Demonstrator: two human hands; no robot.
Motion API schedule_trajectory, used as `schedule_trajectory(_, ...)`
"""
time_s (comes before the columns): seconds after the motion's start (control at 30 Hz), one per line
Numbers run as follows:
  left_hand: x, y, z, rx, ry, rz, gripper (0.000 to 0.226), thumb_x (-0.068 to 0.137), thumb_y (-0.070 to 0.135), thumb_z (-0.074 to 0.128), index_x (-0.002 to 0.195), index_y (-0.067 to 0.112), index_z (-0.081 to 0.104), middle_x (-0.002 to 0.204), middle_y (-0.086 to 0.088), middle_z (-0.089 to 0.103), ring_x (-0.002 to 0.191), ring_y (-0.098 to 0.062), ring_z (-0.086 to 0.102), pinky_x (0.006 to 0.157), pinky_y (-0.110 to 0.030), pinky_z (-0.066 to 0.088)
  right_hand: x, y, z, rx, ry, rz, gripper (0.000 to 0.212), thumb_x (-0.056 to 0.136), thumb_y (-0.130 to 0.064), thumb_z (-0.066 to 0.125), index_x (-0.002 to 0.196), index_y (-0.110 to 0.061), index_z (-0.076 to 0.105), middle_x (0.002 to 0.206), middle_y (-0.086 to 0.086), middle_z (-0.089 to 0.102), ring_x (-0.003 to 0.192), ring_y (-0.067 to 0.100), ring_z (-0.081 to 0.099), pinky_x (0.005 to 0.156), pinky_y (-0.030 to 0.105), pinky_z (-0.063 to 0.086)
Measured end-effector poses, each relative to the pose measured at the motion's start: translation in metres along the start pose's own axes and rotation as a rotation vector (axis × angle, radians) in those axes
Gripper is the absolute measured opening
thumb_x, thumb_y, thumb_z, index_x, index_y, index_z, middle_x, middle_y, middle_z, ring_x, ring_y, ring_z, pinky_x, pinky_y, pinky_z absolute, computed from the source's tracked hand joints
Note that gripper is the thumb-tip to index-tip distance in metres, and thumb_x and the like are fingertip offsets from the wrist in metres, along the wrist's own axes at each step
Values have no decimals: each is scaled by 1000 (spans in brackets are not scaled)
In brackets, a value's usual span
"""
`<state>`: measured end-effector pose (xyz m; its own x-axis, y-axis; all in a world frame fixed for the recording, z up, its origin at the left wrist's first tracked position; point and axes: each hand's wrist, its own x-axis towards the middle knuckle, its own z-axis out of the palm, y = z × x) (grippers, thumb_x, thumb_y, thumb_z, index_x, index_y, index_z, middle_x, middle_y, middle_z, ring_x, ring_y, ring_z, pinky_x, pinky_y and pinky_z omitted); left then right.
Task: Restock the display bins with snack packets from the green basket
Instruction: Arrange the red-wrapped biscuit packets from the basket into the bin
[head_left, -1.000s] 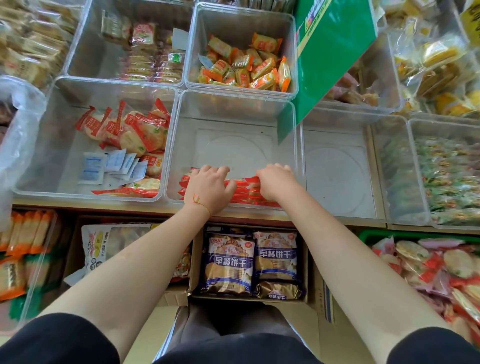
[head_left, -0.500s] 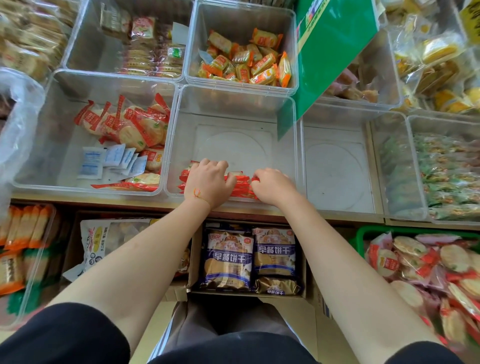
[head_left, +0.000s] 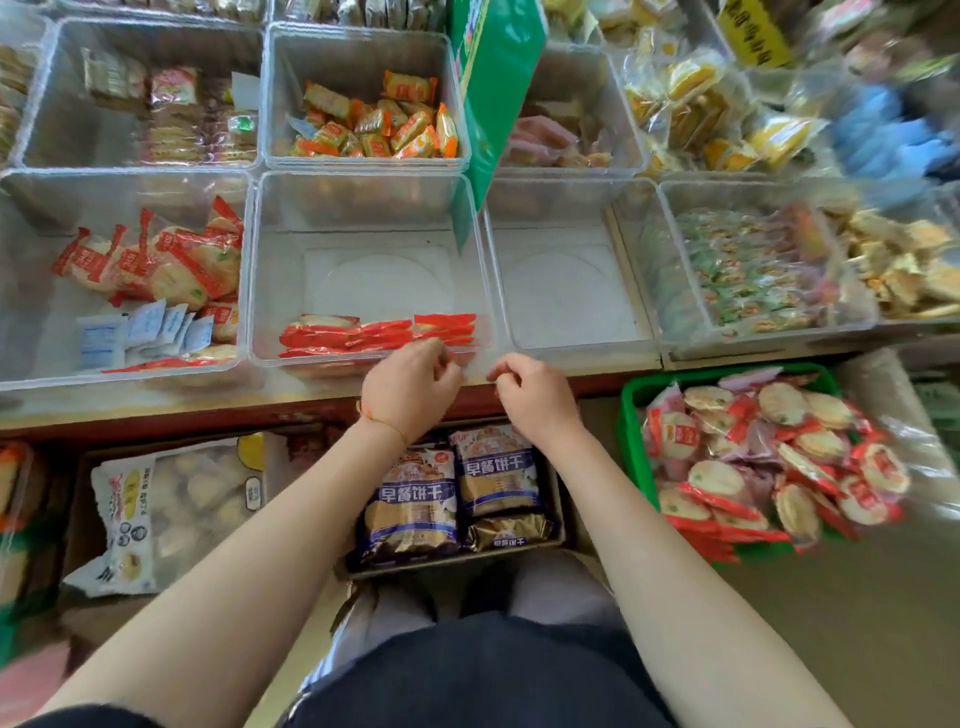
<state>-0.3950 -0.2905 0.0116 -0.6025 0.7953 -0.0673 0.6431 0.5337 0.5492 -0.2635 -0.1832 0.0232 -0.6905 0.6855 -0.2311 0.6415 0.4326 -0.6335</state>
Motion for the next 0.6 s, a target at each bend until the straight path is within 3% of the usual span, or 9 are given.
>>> schedule_trajectory(0.1,-10,29,22,27,-218,-24,17,93,31,50,95,21,63,95,2,66,84,-20,60,72,-34,52,-17,44,-9,-30,-127,76,25,94,-17,45,93,-25,69,98,-5,69,89,17,59,73,30,46)
schedule_trajectory(0.2,-12,69,61,-18,-291,-59,21,93,29,50,102,23,68,99,1,69,86,-19,62,76,-33,53,-25,96,-33,-54,-186,102,25,92,-21,44,90,-31,67,102,-3,70,94,21,61,81,35,51)
schedule_trajectory(0.3,-12,119,106,-29,-330,-102,22,92,27,49,101,24,70,97,3,71,81,-17,61,72,-29,49,-26,160,-68,-87,-198,103,25,93,-19,46,96,-23,70,105,4,68,99,25,61,83,34,48)
schedule_trajectory(0.4,-15,171,152,-48,-375,-158,22,93,26,48,101,25,69,94,2,70,78,-19,61,72,-31,51,-25,231,-108,-109,-158,121,24,93,-17,47,104,-20,68,112,7,62,104,27,58,88,35,46)
schedule_trajectory(0.53,-27,222,203,-62,-474,-198,27,95,26,49,112,19,69,108,-3,70,97,-22,64,84,-33,52,-28,303,-160,-126,-64,231,26,97,-18,47,119,-14,61,122,7,51,101,21,50,80,31,41)
schedule_trajectory(0.6,-35,240,221,-75,-515,-238,27,96,27,49,113,19,69,111,-2,69,96,-19,63,81,-30,51,-30,329,-179,-182,-12,284,27,95,-20,49,121,-14,57,127,10,48,112,27,49,86,35,46)
